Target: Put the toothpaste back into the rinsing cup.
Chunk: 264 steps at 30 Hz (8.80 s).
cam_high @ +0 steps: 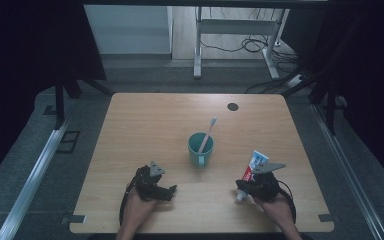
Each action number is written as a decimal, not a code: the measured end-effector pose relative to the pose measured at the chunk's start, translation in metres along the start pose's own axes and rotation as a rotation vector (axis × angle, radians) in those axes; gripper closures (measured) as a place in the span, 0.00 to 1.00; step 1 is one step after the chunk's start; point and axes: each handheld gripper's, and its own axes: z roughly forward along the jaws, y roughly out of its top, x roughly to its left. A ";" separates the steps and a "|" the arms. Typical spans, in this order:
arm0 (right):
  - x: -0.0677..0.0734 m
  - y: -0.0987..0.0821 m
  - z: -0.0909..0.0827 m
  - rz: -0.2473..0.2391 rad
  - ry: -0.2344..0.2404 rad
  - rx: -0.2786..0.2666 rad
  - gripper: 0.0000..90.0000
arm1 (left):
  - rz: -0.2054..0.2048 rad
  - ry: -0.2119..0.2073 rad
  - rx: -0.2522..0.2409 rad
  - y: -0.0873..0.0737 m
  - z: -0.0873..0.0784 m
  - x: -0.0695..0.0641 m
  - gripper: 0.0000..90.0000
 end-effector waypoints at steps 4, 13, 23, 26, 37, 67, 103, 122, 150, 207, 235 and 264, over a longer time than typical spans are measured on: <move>-0.001 -0.002 -0.002 -0.002 -0.001 0.008 0.99 | 0.000 0.000 0.000 0.000 0.000 0.000 0.02; -0.005 -0.010 -0.011 0.015 -0.018 0.020 0.99 | 0.000 0.000 0.000 0.000 0.000 0.000 0.02; -0.016 -0.021 -0.023 0.036 -0.051 0.033 0.99 | 0.003 0.000 0.002 0.000 0.000 0.000 0.02; -0.020 -0.025 -0.027 0.049 -0.067 0.041 0.99 | 0.000 0.001 0.000 0.000 0.000 0.000 0.02; -0.031 -0.037 -0.035 0.076 -0.097 0.055 0.97 | 0.003 0.000 0.002 0.000 0.000 0.000 0.02; -0.048 0.000 -0.045 0.103 -0.186 0.265 0.44 | 0.001 -0.001 0.001 0.000 0.000 0.000 0.02; -0.067 0.048 0.018 0.128 -0.172 0.735 0.49 | -0.001 0.000 0.005 0.000 0.000 0.000 0.02; -0.067 0.051 0.012 0.112 -0.164 0.722 0.77 | -0.001 0.000 0.005 0.000 0.000 0.000 0.02; -0.064 0.053 -0.024 0.075 -0.123 0.433 0.79 | -0.003 -0.001 0.003 0.000 0.000 0.000 0.02; -0.025 0.095 -0.038 -0.022 -0.082 -0.132 0.79 | 0.004 0.001 0.004 0.000 0.000 0.000 0.02; -0.009 0.130 -0.018 -0.047 -0.048 -0.195 0.79 | 0.004 0.001 0.004 0.000 0.000 0.000 0.02; 0.006 0.166 0.010 -0.060 -0.023 -0.237 0.79 | 0.004 0.001 0.004 0.000 0.000 0.000 0.02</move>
